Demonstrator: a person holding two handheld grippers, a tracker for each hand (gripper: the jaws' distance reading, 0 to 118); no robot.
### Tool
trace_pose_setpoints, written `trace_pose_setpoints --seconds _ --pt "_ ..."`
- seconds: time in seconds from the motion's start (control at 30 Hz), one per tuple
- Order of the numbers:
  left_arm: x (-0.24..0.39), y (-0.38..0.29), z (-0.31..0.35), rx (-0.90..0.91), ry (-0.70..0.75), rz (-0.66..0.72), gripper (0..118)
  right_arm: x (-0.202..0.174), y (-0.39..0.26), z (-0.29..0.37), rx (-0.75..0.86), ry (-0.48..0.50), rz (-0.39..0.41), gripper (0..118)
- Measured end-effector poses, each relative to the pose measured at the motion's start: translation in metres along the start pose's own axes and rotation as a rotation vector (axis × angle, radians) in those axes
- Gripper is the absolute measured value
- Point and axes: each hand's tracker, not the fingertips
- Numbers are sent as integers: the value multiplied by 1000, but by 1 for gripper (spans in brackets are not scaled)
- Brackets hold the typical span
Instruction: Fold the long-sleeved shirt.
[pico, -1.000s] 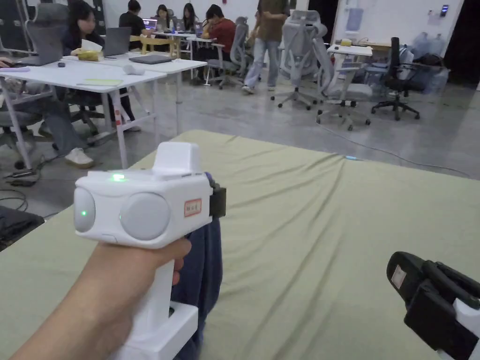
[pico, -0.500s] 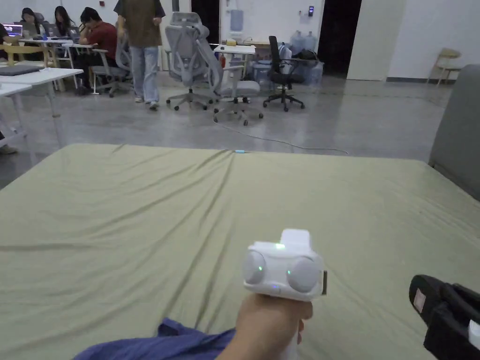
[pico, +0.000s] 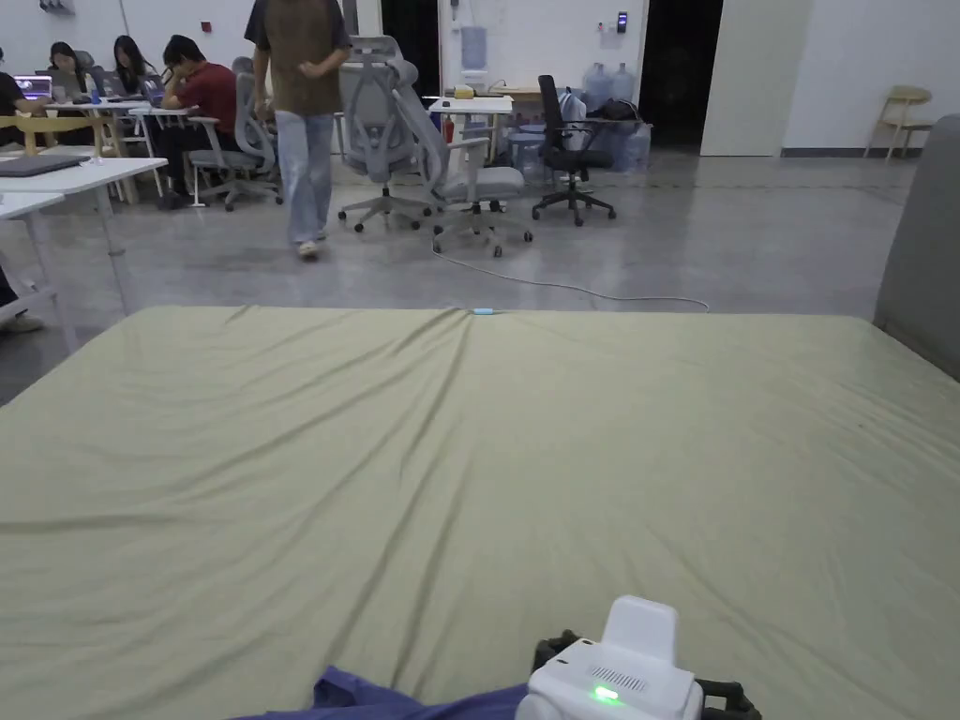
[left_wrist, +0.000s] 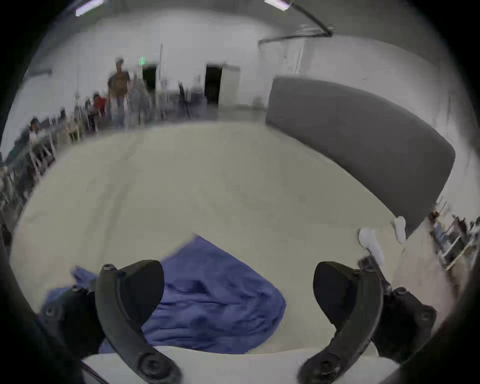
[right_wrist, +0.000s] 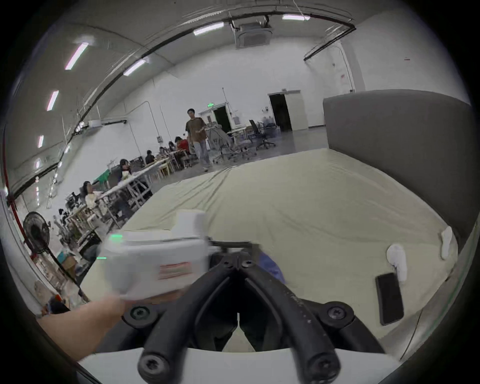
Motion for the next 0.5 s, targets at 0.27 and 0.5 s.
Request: trace_pose_setpoints --seconds 0.27,0.5 --pt "-103 -82 99 -93 89 249 3 -4 -19 -39 -25 22 -87 2" --pt "-197 -124 58 -209 296 228 113 -5 -25 -82 -149 1 -62 2"
